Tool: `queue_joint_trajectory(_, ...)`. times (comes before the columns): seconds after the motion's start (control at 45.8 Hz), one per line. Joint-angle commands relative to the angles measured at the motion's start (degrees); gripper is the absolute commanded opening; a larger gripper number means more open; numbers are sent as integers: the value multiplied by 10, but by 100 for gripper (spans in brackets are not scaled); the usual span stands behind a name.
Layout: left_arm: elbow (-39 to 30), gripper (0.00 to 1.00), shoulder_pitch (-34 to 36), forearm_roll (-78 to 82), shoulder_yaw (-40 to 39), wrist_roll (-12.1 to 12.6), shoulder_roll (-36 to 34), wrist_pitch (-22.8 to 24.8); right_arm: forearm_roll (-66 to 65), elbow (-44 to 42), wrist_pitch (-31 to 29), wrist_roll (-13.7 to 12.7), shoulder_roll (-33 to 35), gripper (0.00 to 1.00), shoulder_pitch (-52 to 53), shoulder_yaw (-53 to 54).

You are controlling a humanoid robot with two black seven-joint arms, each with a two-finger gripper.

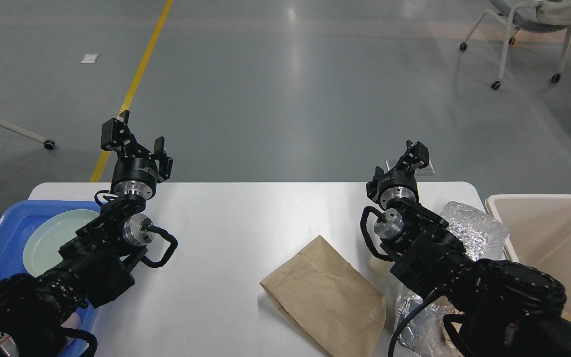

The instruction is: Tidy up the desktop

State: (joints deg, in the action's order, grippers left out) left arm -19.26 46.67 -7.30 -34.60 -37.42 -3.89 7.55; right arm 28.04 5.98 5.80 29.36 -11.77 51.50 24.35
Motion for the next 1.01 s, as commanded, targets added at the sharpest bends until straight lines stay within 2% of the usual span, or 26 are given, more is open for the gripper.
queue_joint_trajectory(0.0, 0, 100, 0, 0, 1, 0, 0, 0, 0, 0, 0, 0, 0, 100, 0, 0)
queue_joint_trajectory(0.983, 0, 100, 0, 0, 1, 0, 0, 0, 0, 0, 4, 0, -1, 100, 1, 0)
